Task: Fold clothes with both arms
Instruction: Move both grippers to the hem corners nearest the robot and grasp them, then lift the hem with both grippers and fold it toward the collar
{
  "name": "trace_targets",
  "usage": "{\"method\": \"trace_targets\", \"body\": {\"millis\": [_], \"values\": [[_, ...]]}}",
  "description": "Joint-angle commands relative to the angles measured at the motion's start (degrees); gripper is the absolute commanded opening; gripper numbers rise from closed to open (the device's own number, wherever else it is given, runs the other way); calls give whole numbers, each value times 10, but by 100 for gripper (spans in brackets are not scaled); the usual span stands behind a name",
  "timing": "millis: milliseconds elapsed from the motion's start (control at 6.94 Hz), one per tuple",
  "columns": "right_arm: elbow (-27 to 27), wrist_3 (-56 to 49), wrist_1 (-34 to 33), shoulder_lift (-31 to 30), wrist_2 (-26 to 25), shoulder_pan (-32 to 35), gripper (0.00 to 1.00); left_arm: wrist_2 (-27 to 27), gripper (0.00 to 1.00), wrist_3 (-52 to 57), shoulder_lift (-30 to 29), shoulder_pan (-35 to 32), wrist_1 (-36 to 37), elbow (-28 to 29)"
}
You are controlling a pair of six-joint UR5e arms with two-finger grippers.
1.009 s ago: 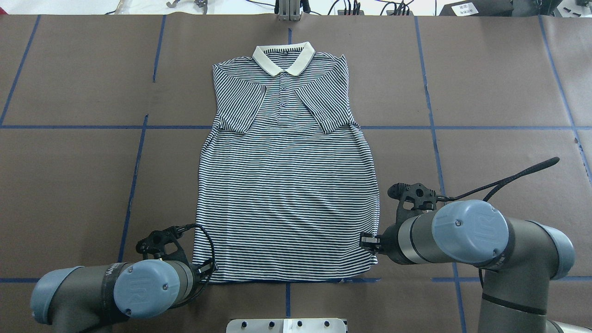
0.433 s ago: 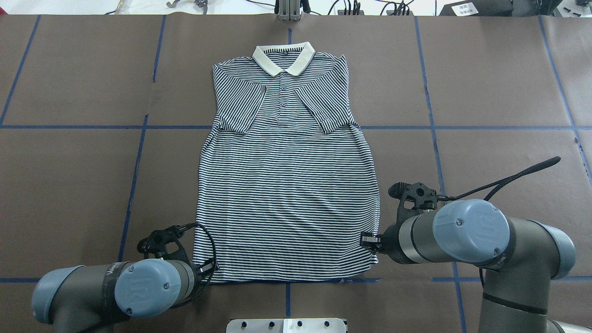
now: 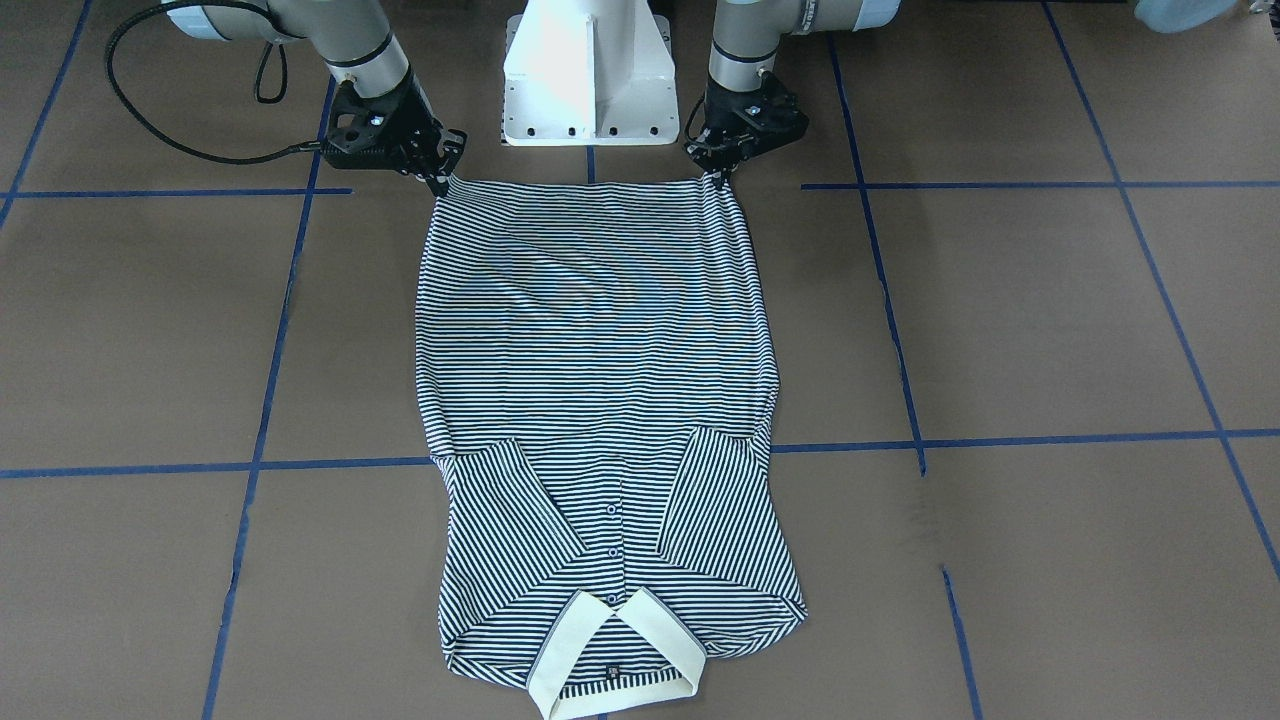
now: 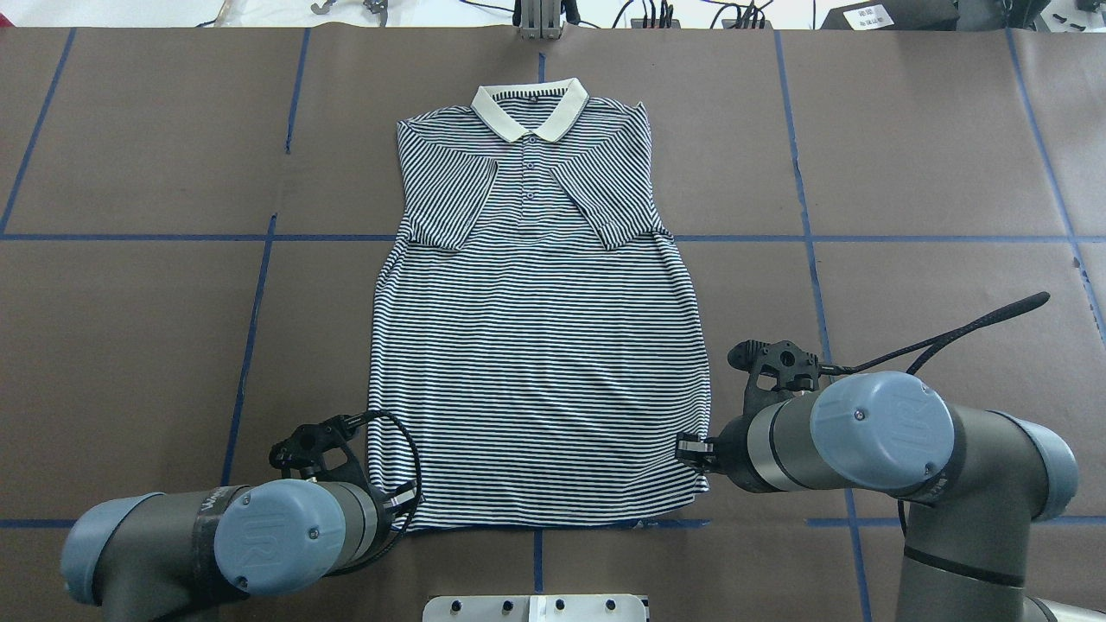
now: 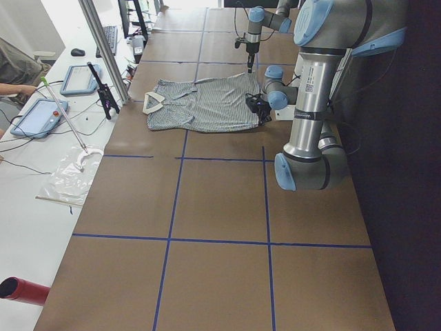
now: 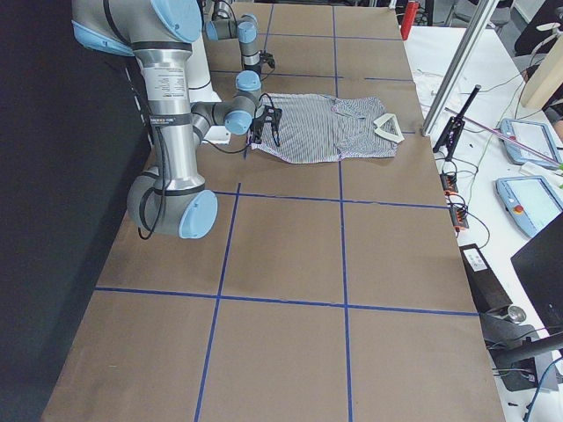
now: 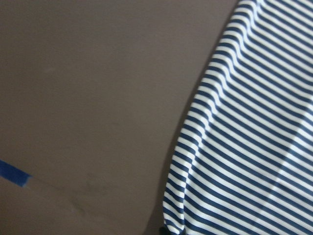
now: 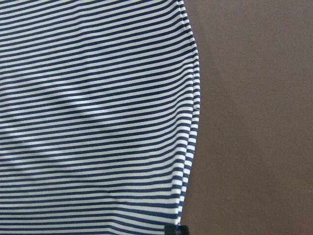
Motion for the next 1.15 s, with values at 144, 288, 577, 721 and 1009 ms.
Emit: {"method": "trace_targets", "body": {"millis": [144,288,577,721,1009], "values": [[38,-16,-3,-16,128,49,0,0,0,6,8,-5,25,-43],[69,-16,-3,-41,146,45,0,-1,0,7,8,-1,68,-87],[117,-16,-4,-51,211,39,0,-9,0,5,12,43,153,-182],[138,-16,-4,-61,216,38,0,-10,0,0,13,69,156,-188],[119,-89,-4,-41,197,78,0,-8,0,6,7,63,154,-182]]}}
